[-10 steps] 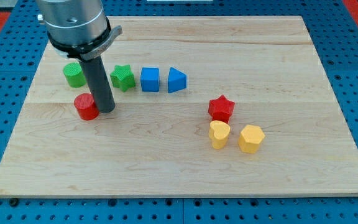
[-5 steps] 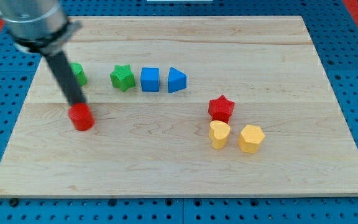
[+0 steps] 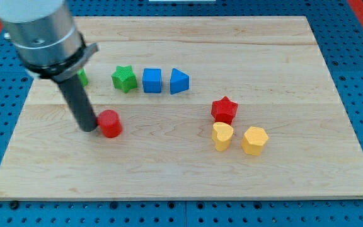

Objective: Move red circle towards red star

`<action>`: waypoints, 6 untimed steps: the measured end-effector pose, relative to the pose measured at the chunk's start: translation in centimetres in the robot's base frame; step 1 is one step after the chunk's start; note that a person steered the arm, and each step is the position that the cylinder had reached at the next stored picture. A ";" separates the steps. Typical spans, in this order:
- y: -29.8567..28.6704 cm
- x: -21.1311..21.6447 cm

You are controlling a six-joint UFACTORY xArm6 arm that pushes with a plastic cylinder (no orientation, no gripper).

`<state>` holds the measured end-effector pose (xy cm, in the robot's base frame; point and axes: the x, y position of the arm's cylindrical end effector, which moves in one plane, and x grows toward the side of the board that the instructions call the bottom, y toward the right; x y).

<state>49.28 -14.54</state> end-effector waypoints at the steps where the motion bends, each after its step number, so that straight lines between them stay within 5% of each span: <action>1: 4.8 0.0; 2: 11.4 0.1; 4: 7.9 -2.8; 6: 15.0 -3.7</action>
